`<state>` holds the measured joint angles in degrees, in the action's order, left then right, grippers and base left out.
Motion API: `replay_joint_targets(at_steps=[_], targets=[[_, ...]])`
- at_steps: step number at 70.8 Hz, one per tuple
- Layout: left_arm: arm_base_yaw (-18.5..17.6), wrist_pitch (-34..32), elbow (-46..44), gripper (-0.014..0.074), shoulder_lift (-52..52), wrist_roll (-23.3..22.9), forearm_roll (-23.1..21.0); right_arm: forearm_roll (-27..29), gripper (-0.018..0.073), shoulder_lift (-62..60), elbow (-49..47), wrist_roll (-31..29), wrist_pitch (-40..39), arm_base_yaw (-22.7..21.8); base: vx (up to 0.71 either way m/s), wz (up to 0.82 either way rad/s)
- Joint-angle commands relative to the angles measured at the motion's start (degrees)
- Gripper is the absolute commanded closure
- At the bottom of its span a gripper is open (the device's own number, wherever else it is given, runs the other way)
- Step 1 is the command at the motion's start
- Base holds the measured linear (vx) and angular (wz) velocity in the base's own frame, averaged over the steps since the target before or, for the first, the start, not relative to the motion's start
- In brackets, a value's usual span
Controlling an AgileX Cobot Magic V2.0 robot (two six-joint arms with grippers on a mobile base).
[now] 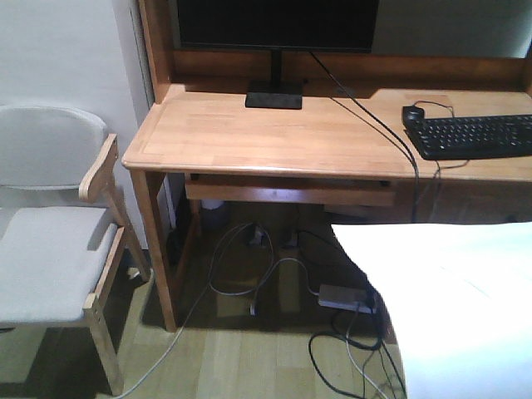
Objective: Grab stapler and paper to desk for stapling
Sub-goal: 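Approach the desk holding stapler and paper in both grippers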
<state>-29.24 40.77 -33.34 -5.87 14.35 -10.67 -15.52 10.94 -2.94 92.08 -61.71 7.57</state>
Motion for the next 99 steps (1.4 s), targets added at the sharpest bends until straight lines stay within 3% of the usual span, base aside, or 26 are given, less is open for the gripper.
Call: replay_joint_targets(at_steps=[1,99], targets=[[-0.1,-6.6,-1.4,0.0602,-0.8,-0.1,-0.9,0.3,0.0564,0.5,-1.4,-0.3,-2.2,-0.3,0.4,0.07],[-0.1,-6.6,-1.4,0.0602,-0.8,-0.1,-0.9,0.3,0.0564,0.5,-1.4,-0.3,-2.1,-0.3,0.35,-0.03]])
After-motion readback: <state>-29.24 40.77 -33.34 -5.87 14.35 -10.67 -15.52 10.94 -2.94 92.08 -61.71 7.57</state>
